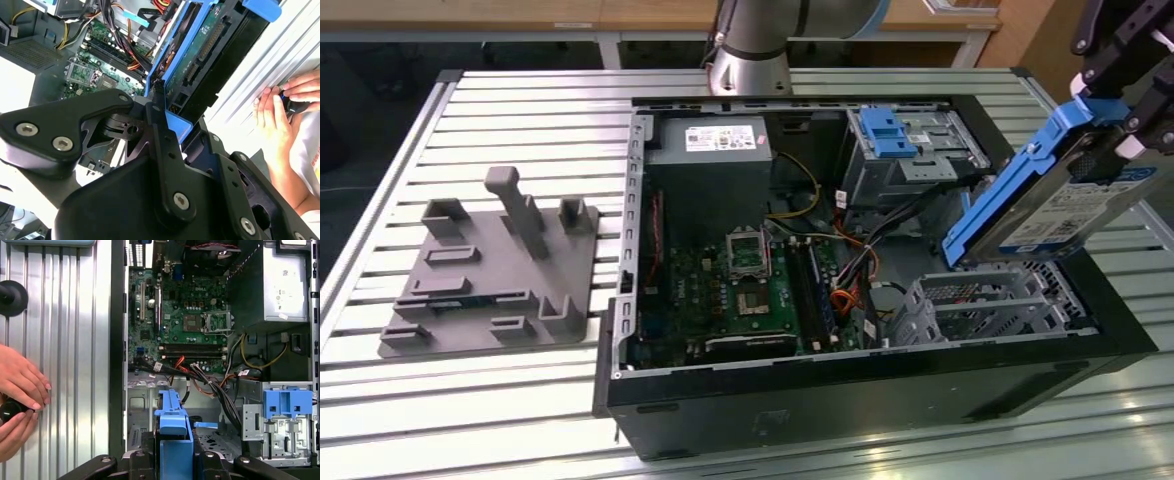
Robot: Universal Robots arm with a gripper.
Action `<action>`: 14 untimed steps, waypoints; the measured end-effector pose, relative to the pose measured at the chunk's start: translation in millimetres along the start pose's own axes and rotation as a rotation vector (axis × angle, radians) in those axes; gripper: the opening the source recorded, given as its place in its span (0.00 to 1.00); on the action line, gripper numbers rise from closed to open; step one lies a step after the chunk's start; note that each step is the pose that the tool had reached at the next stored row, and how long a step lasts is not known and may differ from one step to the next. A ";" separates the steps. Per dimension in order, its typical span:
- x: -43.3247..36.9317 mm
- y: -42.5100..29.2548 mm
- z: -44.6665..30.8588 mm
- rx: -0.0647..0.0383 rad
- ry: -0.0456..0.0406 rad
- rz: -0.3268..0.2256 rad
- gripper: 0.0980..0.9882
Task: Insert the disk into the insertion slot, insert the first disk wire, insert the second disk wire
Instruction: 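Insert the disk into the insertion slot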
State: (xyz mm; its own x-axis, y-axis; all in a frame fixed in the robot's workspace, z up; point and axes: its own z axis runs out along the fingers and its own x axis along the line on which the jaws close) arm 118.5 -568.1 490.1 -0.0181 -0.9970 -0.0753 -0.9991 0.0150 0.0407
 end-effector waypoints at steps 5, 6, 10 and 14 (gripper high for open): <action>-2.5 -0.7 3.7 0.000 -0.0001 0.000 0.30; -2.9 -0.9 4.5 0.000 0.0000 0.000 0.30; -4.0 -1.4 7.6 0.000 -0.0001 0.000 0.30; -4.6 -1.7 10.6 0.000 -0.0002 0.000 0.30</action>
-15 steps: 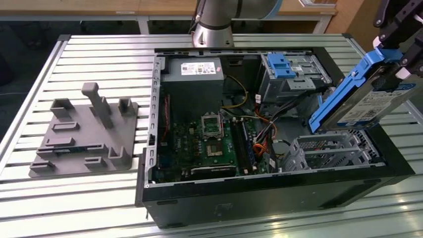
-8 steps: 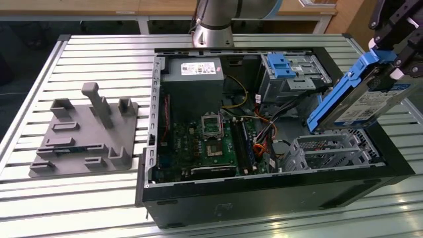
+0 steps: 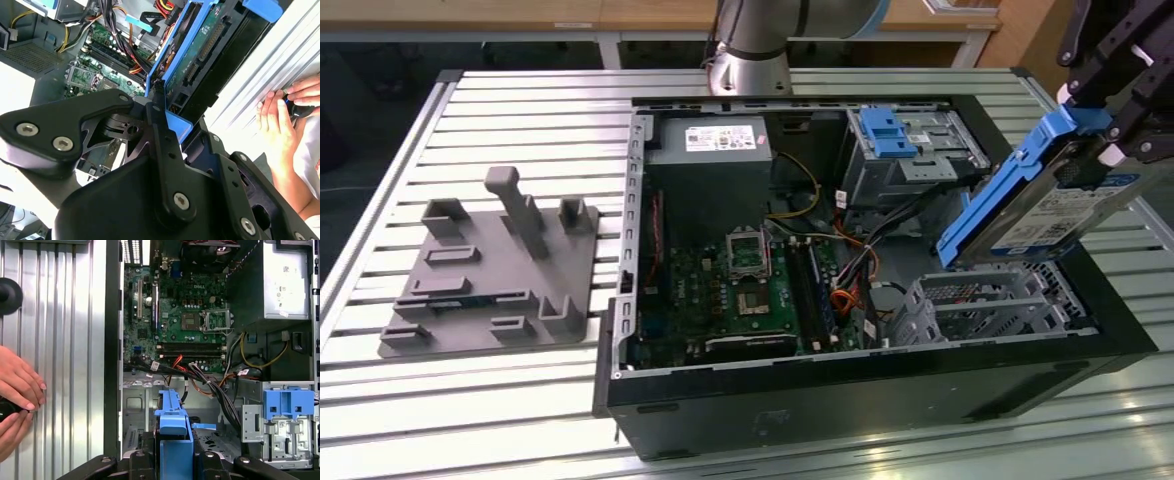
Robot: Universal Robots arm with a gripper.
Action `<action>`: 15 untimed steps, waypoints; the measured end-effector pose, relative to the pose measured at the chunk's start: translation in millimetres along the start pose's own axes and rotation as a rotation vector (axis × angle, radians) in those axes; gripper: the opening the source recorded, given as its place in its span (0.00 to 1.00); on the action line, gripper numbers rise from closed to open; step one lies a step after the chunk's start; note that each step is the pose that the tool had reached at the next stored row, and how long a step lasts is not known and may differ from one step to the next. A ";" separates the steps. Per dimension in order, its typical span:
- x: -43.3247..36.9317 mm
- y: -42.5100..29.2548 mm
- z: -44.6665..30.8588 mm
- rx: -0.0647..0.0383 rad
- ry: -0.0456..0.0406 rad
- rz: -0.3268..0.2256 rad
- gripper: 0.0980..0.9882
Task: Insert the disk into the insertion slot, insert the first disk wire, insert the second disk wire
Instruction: 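Insert the disk into the insertion slot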
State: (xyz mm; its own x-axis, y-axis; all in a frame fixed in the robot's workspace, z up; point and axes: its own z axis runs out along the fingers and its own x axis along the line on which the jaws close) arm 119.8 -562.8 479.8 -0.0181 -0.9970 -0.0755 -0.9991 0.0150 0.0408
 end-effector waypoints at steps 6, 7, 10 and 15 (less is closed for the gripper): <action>0.2 -0.2 4.3 0.000 0.0002 0.000 0.30; 0.3 -0.3 4.8 0.000 0.0002 0.000 0.30; 0.4 -0.3 6.5 0.000 0.0003 -0.001 0.30; 0.6 -0.5 9.0 -0.001 0.0005 -0.003 0.30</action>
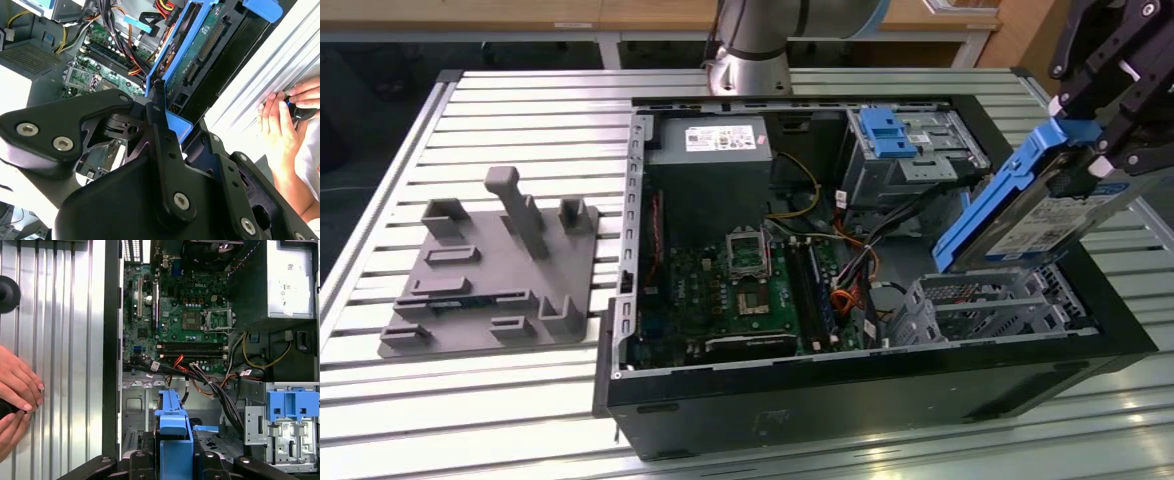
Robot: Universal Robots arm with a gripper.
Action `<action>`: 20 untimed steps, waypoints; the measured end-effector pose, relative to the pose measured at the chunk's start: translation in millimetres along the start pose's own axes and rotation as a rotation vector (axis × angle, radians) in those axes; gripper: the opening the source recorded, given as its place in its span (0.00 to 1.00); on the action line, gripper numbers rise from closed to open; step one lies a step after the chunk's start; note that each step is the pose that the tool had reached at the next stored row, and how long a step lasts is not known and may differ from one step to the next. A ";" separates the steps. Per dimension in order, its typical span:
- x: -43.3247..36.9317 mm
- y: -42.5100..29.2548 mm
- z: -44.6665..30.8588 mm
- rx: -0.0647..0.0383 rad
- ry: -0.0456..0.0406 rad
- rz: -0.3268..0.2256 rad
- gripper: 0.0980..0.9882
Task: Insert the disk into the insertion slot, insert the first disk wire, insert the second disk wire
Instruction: 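Insert the disk into the insertion slot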
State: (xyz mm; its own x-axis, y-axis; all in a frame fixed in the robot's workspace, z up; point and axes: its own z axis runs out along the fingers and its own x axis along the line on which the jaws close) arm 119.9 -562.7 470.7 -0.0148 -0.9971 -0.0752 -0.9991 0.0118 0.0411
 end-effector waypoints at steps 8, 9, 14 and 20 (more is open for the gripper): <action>0.9 -0.8 3.4 -0.001 0.0002 -0.006 0.30; 1.0 -0.9 3.8 -0.001 0.0002 -0.007 0.30; 1.7 -1.2 6.3 -0.001 0.0003 -0.011 0.30; 3.6 -1.4 9.2 -0.001 0.0005 -0.012 0.30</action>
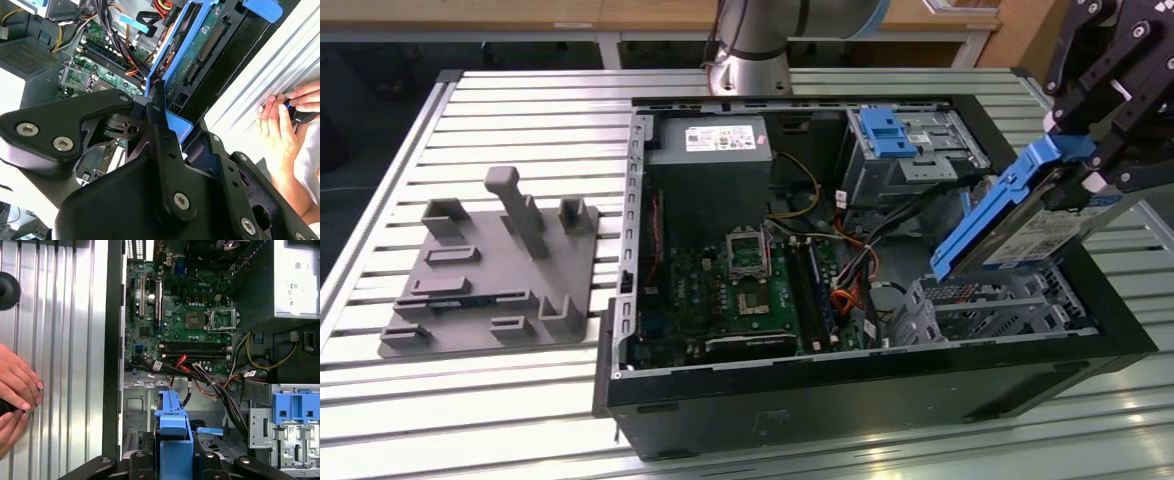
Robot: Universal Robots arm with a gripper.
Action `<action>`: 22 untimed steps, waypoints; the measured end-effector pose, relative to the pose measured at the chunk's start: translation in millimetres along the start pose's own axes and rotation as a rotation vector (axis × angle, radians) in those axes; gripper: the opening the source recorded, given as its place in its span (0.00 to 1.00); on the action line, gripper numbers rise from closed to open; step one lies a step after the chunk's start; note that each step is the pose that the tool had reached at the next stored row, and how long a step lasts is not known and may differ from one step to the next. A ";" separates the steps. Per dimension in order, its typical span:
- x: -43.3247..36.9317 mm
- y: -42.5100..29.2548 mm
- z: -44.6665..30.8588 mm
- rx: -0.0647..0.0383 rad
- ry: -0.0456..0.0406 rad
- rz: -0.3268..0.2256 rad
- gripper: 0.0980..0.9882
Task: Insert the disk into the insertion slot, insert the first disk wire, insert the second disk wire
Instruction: 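Insert the disk into the insertion slot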
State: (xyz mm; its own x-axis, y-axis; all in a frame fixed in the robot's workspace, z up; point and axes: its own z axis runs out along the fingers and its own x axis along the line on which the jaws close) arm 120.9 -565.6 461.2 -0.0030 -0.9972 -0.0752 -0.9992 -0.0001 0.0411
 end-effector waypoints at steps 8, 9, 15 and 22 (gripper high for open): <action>2.2 -0.2 4.3 0.000 -0.0001 0.000 0.30; 2.4 -0.2 4.9 0.000 -0.0001 0.000 0.30; 4.9 -0.4 8.2 0.000 -0.0002 0.000 0.30; 6.6 -0.6 13.0 0.000 0.0001 0.000 0.30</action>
State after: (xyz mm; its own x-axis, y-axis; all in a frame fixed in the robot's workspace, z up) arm 120.9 -571.2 447.8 -0.0029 -0.9972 -0.0751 -0.9992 -0.0002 0.0411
